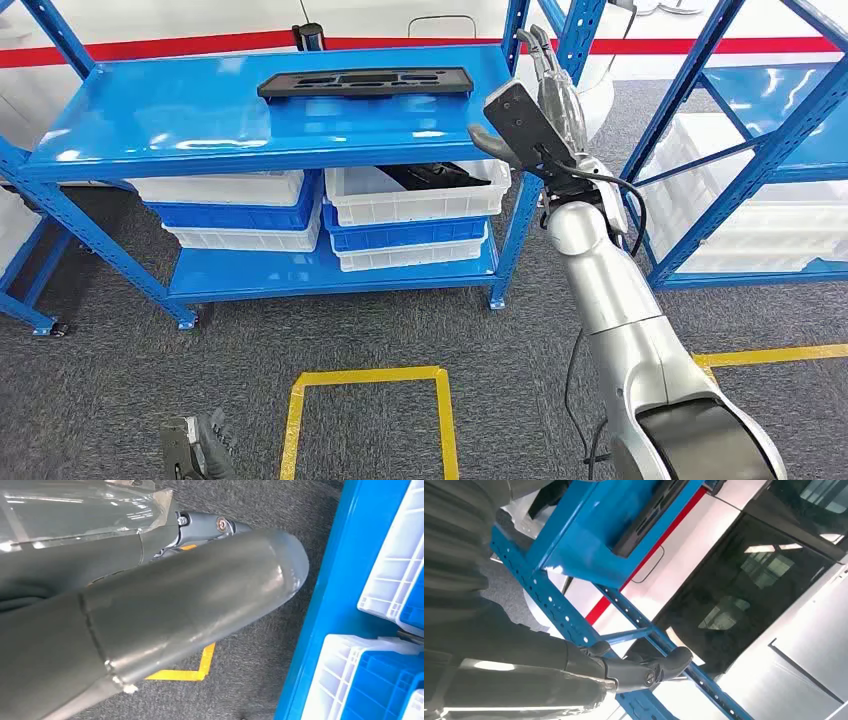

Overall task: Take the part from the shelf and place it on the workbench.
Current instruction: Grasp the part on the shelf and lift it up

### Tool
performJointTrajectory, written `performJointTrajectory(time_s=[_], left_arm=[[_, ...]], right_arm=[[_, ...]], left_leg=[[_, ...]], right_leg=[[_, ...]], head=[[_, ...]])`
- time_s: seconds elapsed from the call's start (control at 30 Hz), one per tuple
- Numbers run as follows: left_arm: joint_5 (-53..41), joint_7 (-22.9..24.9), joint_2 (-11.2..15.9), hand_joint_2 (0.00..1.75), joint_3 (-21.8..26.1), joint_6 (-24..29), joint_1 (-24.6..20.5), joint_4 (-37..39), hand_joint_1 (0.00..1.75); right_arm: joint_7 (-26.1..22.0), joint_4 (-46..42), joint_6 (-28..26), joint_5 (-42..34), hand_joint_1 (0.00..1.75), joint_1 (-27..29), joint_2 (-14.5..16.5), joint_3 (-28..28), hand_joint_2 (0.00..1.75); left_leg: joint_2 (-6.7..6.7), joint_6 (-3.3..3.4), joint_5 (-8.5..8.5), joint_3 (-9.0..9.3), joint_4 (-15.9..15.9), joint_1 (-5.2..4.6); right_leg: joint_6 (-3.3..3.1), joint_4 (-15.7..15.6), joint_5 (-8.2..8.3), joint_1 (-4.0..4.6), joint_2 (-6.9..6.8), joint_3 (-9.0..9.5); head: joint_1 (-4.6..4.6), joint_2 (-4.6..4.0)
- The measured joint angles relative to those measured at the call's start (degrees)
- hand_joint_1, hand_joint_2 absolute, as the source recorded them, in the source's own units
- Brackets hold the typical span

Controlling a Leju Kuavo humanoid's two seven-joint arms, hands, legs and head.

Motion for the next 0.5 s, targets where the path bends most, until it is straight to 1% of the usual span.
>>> performJointTrajectory(time_s=[0.03, 0.07, 0.1, 0.13, 0.17, 0.2, 0.23, 0.27, 0.3, 0.37, 0.4, 0.43, 0.47, 0.5], left_arm=[[0.0, 0.0, 0.0, 0.00, 0.0, 0.0, 0.0, 0.0, 0.00], [0.0, 0.0, 0.0, 0.00, 0.0, 0.0, 0.0, 0.0, 0.00], [0.0, 0.1, 0.0, 0.00, 0.0, -0.1, 0.0, 0.0, 0.00], [0.1, 0.1, 0.0, 0.00, 0.0, -0.1, 0.0, 0.0, 0.00], [0.2, 0.1, -0.1, 0.00, 0.0, -0.1, 0.0, 0.0, 0.00], [0.2, 0.2, -0.1, 0.00, 0.0, -0.2, 0.0, 0.0, 0.00], [0.3, 0.2, -0.2, 0.00, 0.0, -0.2, 0.0, 0.0, 0.00], [0.4, 0.2, -0.2, 0.00, 0.0, -0.3, -0.1, 0.0, 0.00], [0.5, 0.3, -0.2, 0.00, 0.0, -0.4, -0.1, 0.0, 0.00], [0.7, 0.3, -0.2, 0.00, 0.0, -0.5, -0.1, 0.0, 0.00], [0.8, 0.4, -0.2, 0.00, 0.0, -0.5, 0.0, 0.0, 0.00], [0.9, 0.4, -0.2, 0.00, 0.0, -0.5, 0.1, 0.0, 0.00], [0.9, 0.4, -0.2, 0.00, 0.0, -0.5, 0.2, 0.0, 0.00], [1.0, 0.4, -0.2, 0.00, 0.0, -0.5, 0.2, 0.0, 0.00]], right_arm=[[0.0, 0.0, 0.0, 0.0, 0.00, 0.0, -0.1, 0.0, 1.75], [0.0, 0.0, 0.0, 0.0, 0.00, 0.0, -0.1, 0.0, 1.75], [0.1, -0.1, 0.0, 0.0, 0.00, 0.1, -0.2, 0.0, 1.75], [0.1, -0.1, -0.1, 0.0, 0.00, 0.1, -0.2, 0.0, 1.75], [0.2, -0.2, -0.1, 0.0, 0.00, 0.2, -0.3, 0.0, 1.75], [0.2, -0.4, -0.1, 0.0, 0.00, 0.3, -0.3, 0.0, 1.75], [0.3, -0.7, -0.1, 0.0, 0.00, 0.3, -0.3, 0.0, 1.75], [0.3, -1.0, -0.1, 0.0, 0.00, 0.3, -0.3, 0.0, 1.75], [0.3, -1.3, 0.1, 0.0, 0.00, 0.2, -0.2, 0.0, 1.75], [0.4, -1.7, 0.4, 0.0, 0.00, 0.4, -0.2, 0.0, 1.75], [0.5, -1.7, 0.4, 0.0, 0.00, 0.6, -0.2, 0.0, 1.75], [0.5, -1.7, 0.5, 0.1, 0.00, 0.8, -0.2, 0.0, 1.75], [0.6, -1.8, 0.5, 0.1, 0.00, 1.0, -0.2, 0.0, 1.75], [0.7, -1.9, 0.5, 0.1, 0.00, 1.1, -0.2, 0.0, 1.75]], left_leg=[[0.05, -0.27, -0.30, 0.23, 0.0, 0.02], [0.06, -0.49, -0.50, 0.37, 0.1, 0.01], [0.15, -0.96, -0.95, 0.62, 0.1, 0.03], [0.24, -1.37, -1.21, 0.73, 0.3, 0.02], [0.30, -1.68, -1.35, 0.81, 0.4, 0.05], [0.39, -1.98, -1.52, 0.74, 0.7, 0.18], [0.40, -2.20, -1.66, 0.43, 1.6, 0.34], [0.39, -2.41, -2.07, -0.52, 3.3, 0.46], [0.36, -2.65, -2.91, -2.22, 6.2, 0.56], [0.29, -3.02, -5.68, -7.21, 14.2, 0.57], [0.27, -3.07, -6.74, -9.53, 17.2, 0.57], [0.27, -2.98, -6.74, -11.02, 18.3, 0.56], [0.27, -2.75, -5.38, -11.34, 17.1, 0.53], [0.27, -2.39, -2.91, -10.59, 14.0, 0.46]], right_leg=[[0.13, -1.9, 1.15, -0.05, -0.28, 0.64], [-0.18, -3.1, 1.25, 0.12, -0.45, 0.89], [-0.58, -5.5, 2.32, 0.25, -0.76, 1.85], [-1.42, -6.1, 2.46, 0.43, -0.87, 2.11], [-2.36, -6.2, 2.20, 0.62, -0.80, 2.26], [-3.04, -6.1, 2.41, 0.52, -0.65, 2.64], [-3.55, -6.1, 2.37, 0.39, -0.46, 2.85], [-3.94, -6.2, 2.22, 0.33, -0.32, 3.19], [-4.28, -6.2, 2.03, 0.26, -0.19, 3.54], [-4.92, -6.2, 1.49, 0.43, 0.02, 4.05], [-5.13, -6.2, 1.20, 0.57, 0.14, 4.37], [-5.25, -6.2, 0.86, 0.71, 0.27, 4.77], [-5.27, -6.2, 0.51, 0.83, 0.39, 5.25], [-5.23, -6.2, 0.14, 0.95, 0.50, 5.82]], head=[[0.05, 0.00], [0.10, 0.00], [0.08, 0.00], [0.03, 0.00], [-0.06, 0.00], [-0.17, 0.00], [-0.21, 0.00], [-0.30, 0.00], [-0.41, 0.00], [-0.60, 0.00], [-0.61, 0.00], [-0.62, 0.00], [-0.62, 0.00], [-0.62, 0.00]])
